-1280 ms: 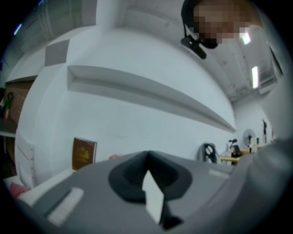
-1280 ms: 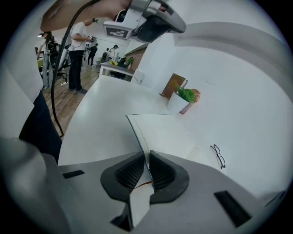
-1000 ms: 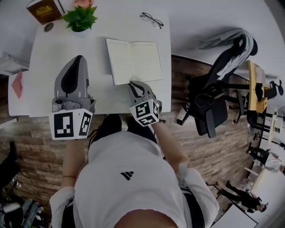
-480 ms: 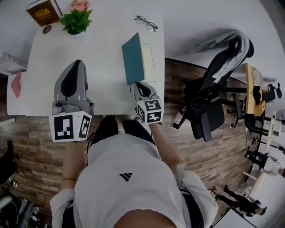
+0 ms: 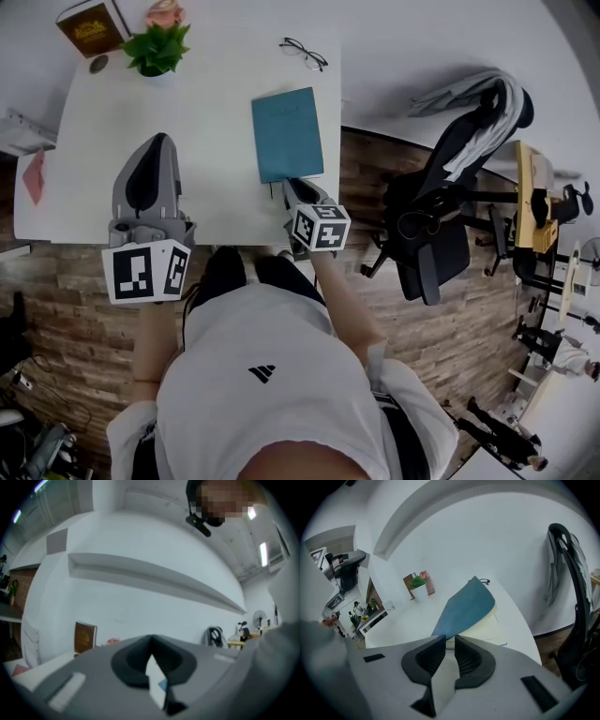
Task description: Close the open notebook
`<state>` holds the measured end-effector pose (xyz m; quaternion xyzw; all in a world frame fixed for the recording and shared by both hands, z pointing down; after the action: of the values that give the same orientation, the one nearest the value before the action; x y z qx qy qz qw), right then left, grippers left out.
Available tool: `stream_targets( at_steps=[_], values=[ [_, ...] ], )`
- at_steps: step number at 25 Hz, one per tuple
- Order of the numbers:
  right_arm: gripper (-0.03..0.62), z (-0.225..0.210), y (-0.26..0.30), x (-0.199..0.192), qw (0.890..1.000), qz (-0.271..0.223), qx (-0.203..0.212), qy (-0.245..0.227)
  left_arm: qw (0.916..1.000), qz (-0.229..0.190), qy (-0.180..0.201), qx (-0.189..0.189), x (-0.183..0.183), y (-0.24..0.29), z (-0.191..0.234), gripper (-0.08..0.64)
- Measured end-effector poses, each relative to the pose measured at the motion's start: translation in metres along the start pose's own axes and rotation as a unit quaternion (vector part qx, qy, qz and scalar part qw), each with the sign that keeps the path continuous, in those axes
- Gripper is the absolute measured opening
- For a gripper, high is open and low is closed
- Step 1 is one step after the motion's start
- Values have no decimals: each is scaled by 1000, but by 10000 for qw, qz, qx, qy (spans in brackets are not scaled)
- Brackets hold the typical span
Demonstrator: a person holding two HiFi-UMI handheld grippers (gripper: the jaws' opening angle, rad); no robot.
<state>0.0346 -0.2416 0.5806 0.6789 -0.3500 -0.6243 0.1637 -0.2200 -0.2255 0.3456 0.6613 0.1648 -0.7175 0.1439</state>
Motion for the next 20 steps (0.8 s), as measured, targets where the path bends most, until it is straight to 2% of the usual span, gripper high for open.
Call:
stream_targets(
  at_steps=[5, 8, 11, 13, 20],
  values=[
    [66, -5, 2, -3, 9998, 112, 8, 134, 10000, 20, -18, 47, -1, 1, -1, 8],
    [67, -8, 3, -3, 9991, 211, 11, 379, 10000, 26, -27, 59, -2, 2, -2, 8],
    [34, -14, 1, -5, 9983, 293, -121, 497, 10000, 35, -30, 64, -3, 2, -4, 9],
    [-2, -17, -2, -4, 9989, 235, -233, 336, 10000, 44, -33, 61, -3, 2, -5, 8],
    [-2, -21, -21, 13, 9988, -251, -386, -155, 10000, 14, -25, -30, -2, 7, -14, 8]
  ],
)
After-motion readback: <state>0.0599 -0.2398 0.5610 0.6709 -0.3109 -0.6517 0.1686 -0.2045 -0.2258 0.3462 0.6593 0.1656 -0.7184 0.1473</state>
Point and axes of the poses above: the fingertips, and each gripper's own axes: y forward along the fingers, z to its left, x out of its top, the point moved 5 cm from there along -y, backward along the fingers, and after that the axes turned 12 degrees about -x, right-handed, at the moved point
